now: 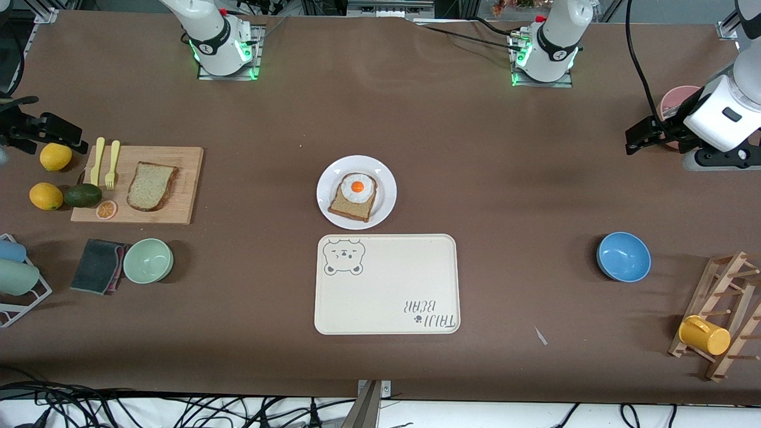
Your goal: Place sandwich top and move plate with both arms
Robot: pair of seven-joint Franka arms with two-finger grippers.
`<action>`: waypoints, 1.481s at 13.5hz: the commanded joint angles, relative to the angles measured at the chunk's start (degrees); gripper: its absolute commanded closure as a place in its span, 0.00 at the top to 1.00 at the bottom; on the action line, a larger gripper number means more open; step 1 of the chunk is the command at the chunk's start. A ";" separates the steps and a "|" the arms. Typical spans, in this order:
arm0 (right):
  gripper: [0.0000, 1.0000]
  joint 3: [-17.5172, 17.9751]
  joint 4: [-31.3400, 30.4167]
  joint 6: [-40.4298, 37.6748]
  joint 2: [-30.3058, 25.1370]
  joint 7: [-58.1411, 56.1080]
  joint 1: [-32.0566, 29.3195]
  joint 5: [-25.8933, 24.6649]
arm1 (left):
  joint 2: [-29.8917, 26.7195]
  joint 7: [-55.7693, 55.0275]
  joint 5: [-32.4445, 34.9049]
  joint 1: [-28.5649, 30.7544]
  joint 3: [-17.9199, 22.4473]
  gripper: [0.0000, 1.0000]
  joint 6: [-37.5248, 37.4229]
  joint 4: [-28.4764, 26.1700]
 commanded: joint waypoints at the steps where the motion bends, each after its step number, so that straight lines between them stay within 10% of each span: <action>1: 1.00 0.43 -1.12 0.40 -1.18 -0.09 -0.20 -0.40 | 0.33 1.02 -1.45 0.14 0.54 1.00 0.21 0.94; 20: 1.00 0.78 -2.08 -1.88 4.00 0.79 0.67 -2.59 | -0.38 0.93 -1.18 -0.38 0.10 1.00 0.83 -0.29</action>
